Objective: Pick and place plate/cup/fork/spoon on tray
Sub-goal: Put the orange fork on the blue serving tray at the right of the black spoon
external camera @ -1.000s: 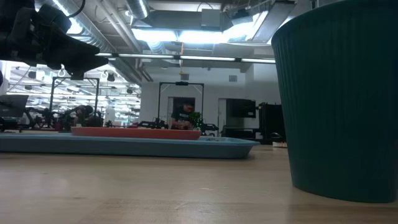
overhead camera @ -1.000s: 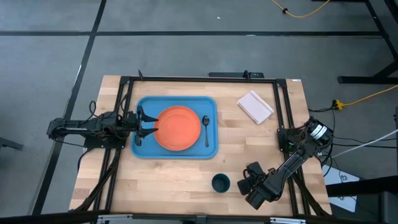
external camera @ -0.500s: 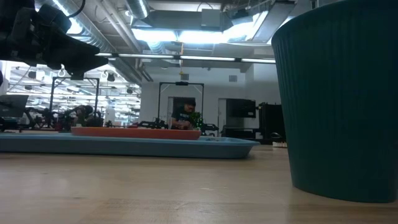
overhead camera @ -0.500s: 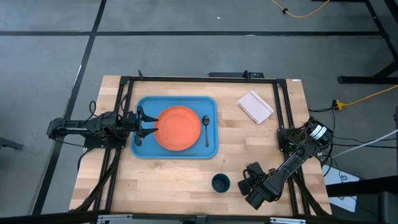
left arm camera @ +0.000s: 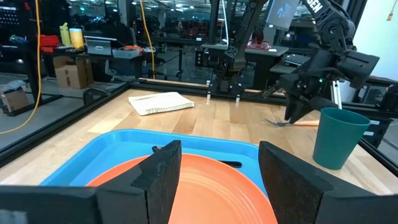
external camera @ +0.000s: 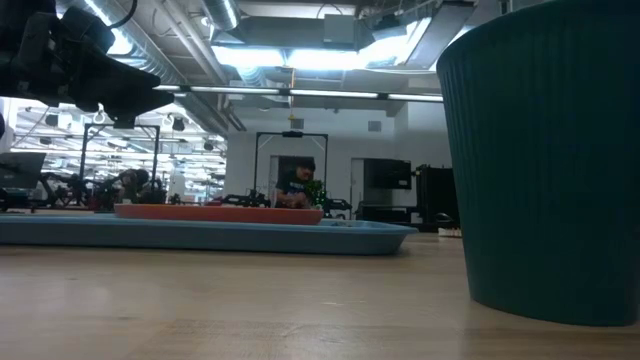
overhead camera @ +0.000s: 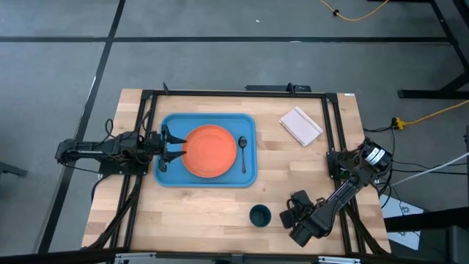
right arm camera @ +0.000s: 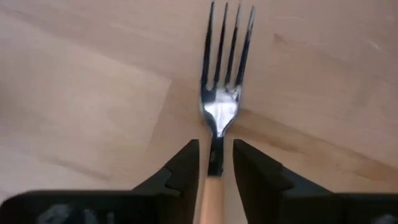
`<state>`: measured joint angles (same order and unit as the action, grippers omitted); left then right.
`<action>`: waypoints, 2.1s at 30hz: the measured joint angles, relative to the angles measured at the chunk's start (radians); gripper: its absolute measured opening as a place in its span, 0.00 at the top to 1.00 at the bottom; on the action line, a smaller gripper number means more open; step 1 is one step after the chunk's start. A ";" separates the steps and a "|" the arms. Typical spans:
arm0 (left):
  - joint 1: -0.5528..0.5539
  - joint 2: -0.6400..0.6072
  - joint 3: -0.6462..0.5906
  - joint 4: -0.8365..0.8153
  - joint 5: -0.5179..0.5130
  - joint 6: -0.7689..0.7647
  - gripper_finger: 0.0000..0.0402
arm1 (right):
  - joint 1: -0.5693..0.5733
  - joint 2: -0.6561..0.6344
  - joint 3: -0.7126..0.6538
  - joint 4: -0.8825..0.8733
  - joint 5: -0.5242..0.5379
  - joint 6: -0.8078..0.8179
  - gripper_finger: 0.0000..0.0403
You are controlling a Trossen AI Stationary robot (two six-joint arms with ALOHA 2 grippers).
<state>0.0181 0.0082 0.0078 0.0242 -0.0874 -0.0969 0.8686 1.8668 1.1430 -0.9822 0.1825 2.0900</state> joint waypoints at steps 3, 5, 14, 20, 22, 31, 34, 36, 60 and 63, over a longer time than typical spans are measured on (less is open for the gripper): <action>0.000 0.000 0.000 0.000 0.000 0.000 0.48 | 0.021 0.000 0.013 0.002 -0.011 0.023 0.70; 0.000 0.000 0.000 0.000 0.000 0.000 0.48 | 0.043 0.000 0.018 0.003 -0.017 0.055 0.68; 0.000 0.000 0.000 0.000 0.000 0.000 0.48 | 0.093 -0.001 -0.011 0.127 -0.045 0.106 0.70; 0.000 0.000 0.000 0.000 0.000 0.000 0.48 | 0.085 -0.002 -0.033 0.129 -0.062 0.104 0.79; 0.000 0.000 0.000 0.000 0.000 0.000 0.48 | 0.081 -0.005 -0.039 0.132 -0.072 0.103 0.82; 0.000 0.000 0.000 0.000 0.000 0.000 0.48 | 0.079 0.000 -0.028 0.061 -0.009 0.098 0.87; 0.000 0.000 0.000 0.000 0.000 0.000 0.48 | 0.078 0.000 0.003 -0.006 0.036 0.105 0.87; 0.000 0.000 0.000 0.000 0.000 0.000 0.48 | 0.076 0.000 0.022 -0.062 0.057 0.105 0.87; 0.000 0.000 0.000 0.000 0.000 0.000 0.48 | -0.305 -0.165 0.178 -0.433 0.324 -0.123 0.88; 0.000 0.000 0.000 0.000 0.000 0.000 0.48 | -0.401 -0.181 0.178 -0.355 0.343 -0.258 0.88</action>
<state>0.0182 0.0080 0.0078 0.0242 -0.0872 -0.0967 0.4676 1.6857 1.3209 -1.3370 0.5254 1.8324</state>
